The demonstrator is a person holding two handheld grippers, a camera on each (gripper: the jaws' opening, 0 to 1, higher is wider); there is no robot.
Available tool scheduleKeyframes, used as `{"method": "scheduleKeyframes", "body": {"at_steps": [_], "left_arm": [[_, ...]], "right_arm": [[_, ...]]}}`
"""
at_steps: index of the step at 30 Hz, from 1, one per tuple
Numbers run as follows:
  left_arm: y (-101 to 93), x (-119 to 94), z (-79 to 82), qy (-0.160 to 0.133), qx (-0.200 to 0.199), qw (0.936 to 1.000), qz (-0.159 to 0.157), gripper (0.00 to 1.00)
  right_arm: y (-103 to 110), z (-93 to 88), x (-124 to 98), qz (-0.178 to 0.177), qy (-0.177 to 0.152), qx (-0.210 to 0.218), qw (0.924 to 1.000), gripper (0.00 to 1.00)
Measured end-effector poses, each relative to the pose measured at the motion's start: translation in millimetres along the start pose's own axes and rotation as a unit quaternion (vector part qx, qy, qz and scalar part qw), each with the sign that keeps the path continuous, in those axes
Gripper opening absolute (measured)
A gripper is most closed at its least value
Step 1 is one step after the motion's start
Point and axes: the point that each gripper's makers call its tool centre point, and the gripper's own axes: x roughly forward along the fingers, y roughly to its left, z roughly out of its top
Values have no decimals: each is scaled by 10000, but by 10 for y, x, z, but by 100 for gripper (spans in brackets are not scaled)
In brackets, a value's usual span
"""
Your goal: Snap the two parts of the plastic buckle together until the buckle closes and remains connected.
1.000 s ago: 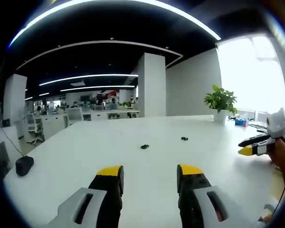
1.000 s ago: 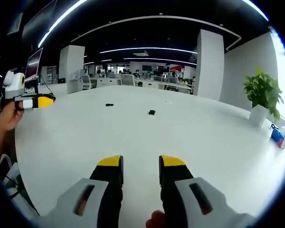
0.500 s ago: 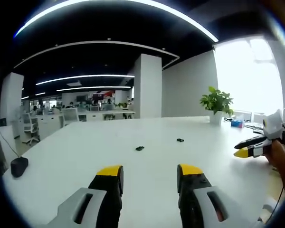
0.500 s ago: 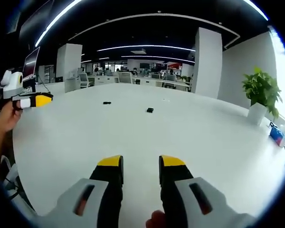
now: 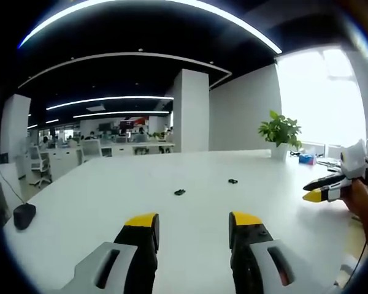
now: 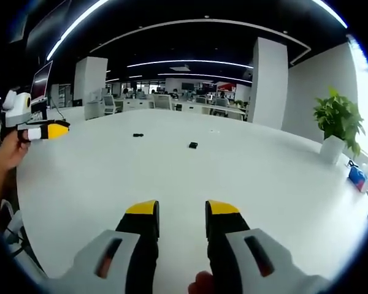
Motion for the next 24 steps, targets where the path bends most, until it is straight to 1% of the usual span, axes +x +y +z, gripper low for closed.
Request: {"method": "scheduleKeyframes", "body": {"at_steps": [7,14,20,24], "left_arm": [[51,34,-13,29,-13,10000,10,46],[90,59,-3,83,76,9999,28,46],[109,89,29,83,29,9999,-50,46],[90,129,39,131,-60,9998,-161,46]], "right_arm": [[-14,43,20,4,-12,-27,10000,30],[15,112,73,93,-52,-33,9999,30],[-10,184,131,170,-92,1,9998,30],[-21,212,143,205,-108,14,9997,30]]}}
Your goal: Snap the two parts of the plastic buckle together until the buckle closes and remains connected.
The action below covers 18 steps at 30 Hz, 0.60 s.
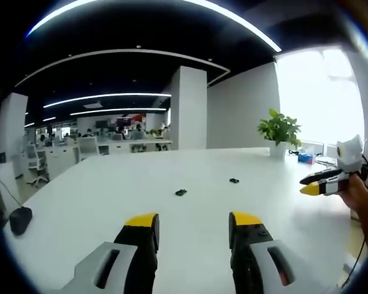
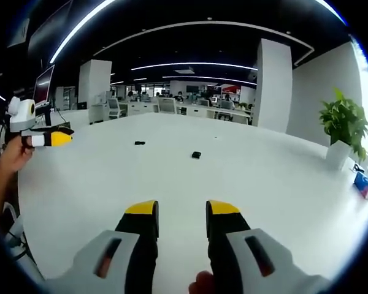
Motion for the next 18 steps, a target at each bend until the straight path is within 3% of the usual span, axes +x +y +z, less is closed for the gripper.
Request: {"method": "scheduleKeyframes", "body": {"at_steps": [7,18], "left_arm": [[-30,35,52,56,61,10000,-38,46],[110,107,120,90,-23,9999,65,46]], "right_arm": [[-5,-1,57,122,71,32,9999,30],[-117,62,149,116,95,177,9997,30]]}}
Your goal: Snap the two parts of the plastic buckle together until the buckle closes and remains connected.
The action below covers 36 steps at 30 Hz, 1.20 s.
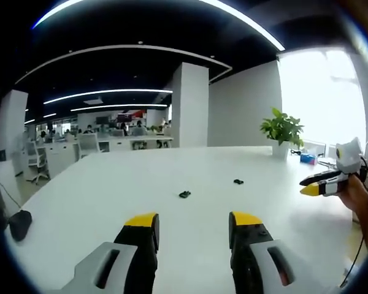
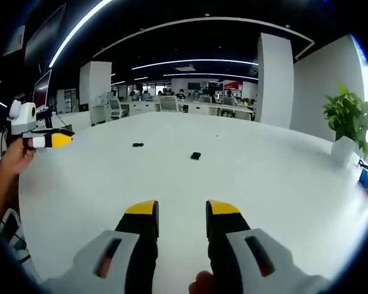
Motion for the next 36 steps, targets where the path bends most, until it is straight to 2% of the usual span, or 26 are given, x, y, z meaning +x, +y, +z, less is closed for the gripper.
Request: {"method": "scheduleKeyframes", "body": {"at_steps": [21,36], "left_arm": [[142,148,213,-39,6,10000,-9,46],[209,284,343,-74,92,9999,-43,46]], "right_arm": [[-148,231,220,-20,46,-82,10000,30],[-247,328,326,-79,65,-115,9999,30]]}}
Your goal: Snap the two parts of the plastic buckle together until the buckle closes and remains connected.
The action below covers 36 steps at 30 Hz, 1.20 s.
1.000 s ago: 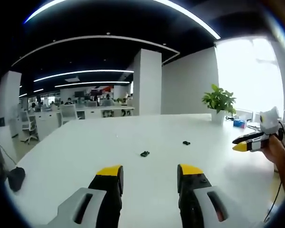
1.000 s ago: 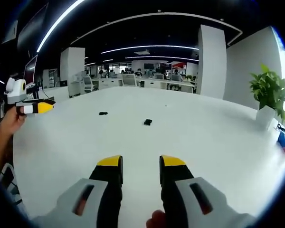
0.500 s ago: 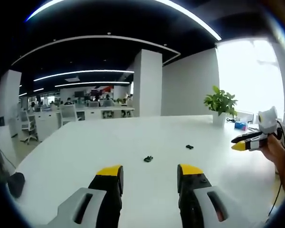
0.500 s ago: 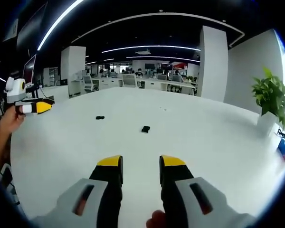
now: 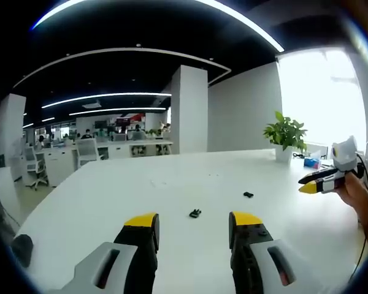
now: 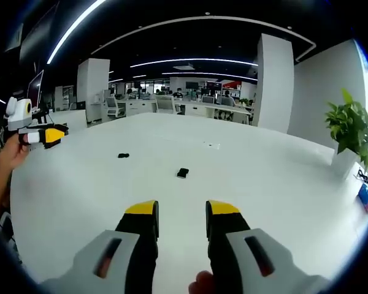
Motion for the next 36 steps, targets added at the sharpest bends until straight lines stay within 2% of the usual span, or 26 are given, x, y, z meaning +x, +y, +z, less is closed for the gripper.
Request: {"method": "scheduleKeyframes", "body": {"at_steps": [23,36], "left_arm": [[102,248,4,76,-18,10000,-60,46],[143,356,37,76,15,10000,-52,46]], "right_arm": [[-63,63,250,93,117,1,9999,30],[-174,103,303,68,120,2,9999,30]]}}
